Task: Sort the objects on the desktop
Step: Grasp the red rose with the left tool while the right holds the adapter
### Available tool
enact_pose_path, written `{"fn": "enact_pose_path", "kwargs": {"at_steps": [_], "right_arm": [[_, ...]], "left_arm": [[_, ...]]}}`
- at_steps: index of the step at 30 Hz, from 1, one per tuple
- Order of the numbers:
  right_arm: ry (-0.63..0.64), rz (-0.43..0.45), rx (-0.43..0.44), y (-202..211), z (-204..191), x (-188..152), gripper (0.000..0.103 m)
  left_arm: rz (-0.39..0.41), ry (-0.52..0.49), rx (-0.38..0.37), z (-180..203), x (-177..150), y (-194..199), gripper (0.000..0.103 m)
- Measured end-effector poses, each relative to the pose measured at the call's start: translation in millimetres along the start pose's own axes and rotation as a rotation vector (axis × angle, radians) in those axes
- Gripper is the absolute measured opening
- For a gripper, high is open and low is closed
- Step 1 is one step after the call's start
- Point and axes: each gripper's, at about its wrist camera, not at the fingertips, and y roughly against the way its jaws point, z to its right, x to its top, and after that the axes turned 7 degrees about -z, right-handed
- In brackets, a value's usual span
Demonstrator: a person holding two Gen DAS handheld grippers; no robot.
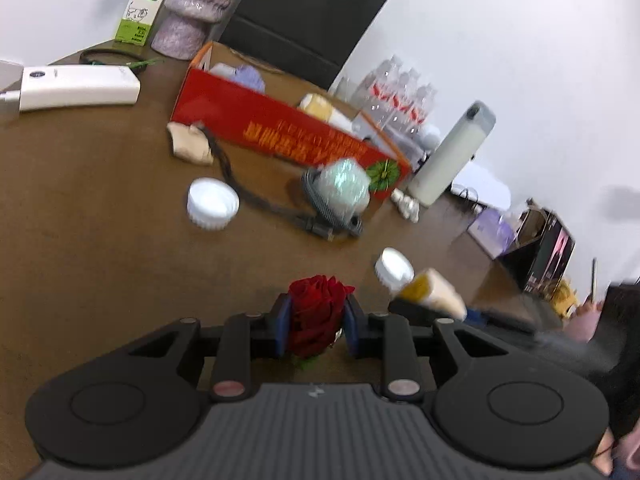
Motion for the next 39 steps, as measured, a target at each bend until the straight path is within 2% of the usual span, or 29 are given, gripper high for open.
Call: {"fn": "enact_pose_path", "kwargs": {"at_steps": [2,4,6,8,9,10,13,15,16,17,18,19,20,21,23,24,25,27,29,31,34,36,38,39], "right_arm": [[0.002,-0.012,0.041,-0.1,-3.6,-2.6,0.05],[0.067,-0.082,0.013,-15.5,-17.3,-5.8,0.049],[0.089,-0.062,-0.017,-19.1,-27.9,-10.0,0.049],[0.085,-0.075,-0.041,-19.4,-30.5,-6.8,0.049],[0.091,-0.073,-0.051,-19.8,-30.5,-6.7,0.049],[0.084,-0.073,-0.051,-20.2,-28.1,-6.2,0.049],[0.061,-0.082,-0.032,-21.1,-23.6,-4.8,0.049],[0.072,-0.08,-0.043,-21.5,-25.7,-5.1,0.049],[0.078,-0.078,-0.05,-22.0,-27.1,-5.0,0.049],[0.082,-0.077,-0.055,-22.3,-28.6,-4.6,0.049],[0.086,-0.077,-0.057,-22.5,-29.0,-4.2,0.049],[0.088,-0.077,-0.056,-22.4,-29.0,-4.2,0.049],[0.085,-0.08,-0.047,-22.0,-27.5,-4.3,0.049],[0.083,-0.081,-0.04,-21.6,-26.4,-4.4,0.048],[0.088,-0.096,-0.061,-22.1,-24.2,-5.1,0.049],[0.121,-0.097,-0.074,-22.3,-26.3,-7.3,0.048],[0.152,-0.096,-0.086,-22.5,-29.3,-9.4,0.048],[0.153,-0.096,-0.081,-22.4,-31.9,-9.4,0.048],[0.154,-0.1,-0.083,-22.8,-32.4,-8.5,0.048],[0.146,-0.107,-0.092,-20.5,-29.6,-7.0,0.048],[0.088,-0.07,-0.077,-8.8,-15.1,2.3,0.048],[0.088,-0.056,0.013,-3.9,-11.9,14.8,0.048],[0.15,-0.102,0.112,-10.2,-20.0,26.2,0.048],[0.185,-0.129,0.134,-15.9,-25.8,30.3,0.048]], "left_arm": [[-0.001,0.002,-0.033,2.1,-4.6,-0.1,0.028],[0.003,0.051,-0.071,-1.2,-4.7,1.6,0.025],[-0.014,0.092,-0.102,-7.3,-1.8,2.8,0.024],[-0.041,0.195,-0.235,-23.6,2.0,7.9,0.016],[-0.042,0.243,-0.313,-30.9,3.9,11.6,0.002],[-0.041,0.262,-0.342,-35.8,7.0,16.5,0.002],[0.006,0.163,-0.177,-31.1,10.8,29.3,0.003],[-0.023,0.096,-0.119,-25.6,9.0,27.6,0.005],[-0.042,0.048,-0.104,-19.1,6.1,25.6,0.02],[-0.053,0.001,-0.09,-11.6,3.0,23.5,0.04],[-0.053,-0.047,-0.065,-3.5,-0.8,20.6,0.066],[-0.024,-0.091,0.02,5.4,-4.3,16.9,0.081],[-0.024,-0.122,0.058,8.0,-5.2,11.1,0.083],[-0.034,-0.11,0.058,4.6,-3.9,5.5,0.083],[-0.047,-0.025,-0.043,-7.3,2.1,-2.2,0.081],[-0.069,-0.001,-0.091,-11.2,3.8,-5.5,0.07],[-0.096,0.012,-0.12,-11.2,5.6,-11.2,0.051],[-0.107,0.024,-0.119,-10.6,6.5,-16.7,0.037],[-0.107,0.022,-0.1,-11.2,5.9,-15.5,0.034],[-0.091,-0.036,-0.057,-9.7,1.0,-8.8,0.033],[-0.072,-0.191,-0.01,-1.8,-10.3,-1.3,0.033],[-0.075,-0.282,-0.006,5.5,-15.9,-0.4,0.033],[-0.078,-0.402,0.028,20.0,-21.5,0.7,0.033],[-0.083,-0.449,0.039,26.0,-23.7,-0.4,0.033]]}}
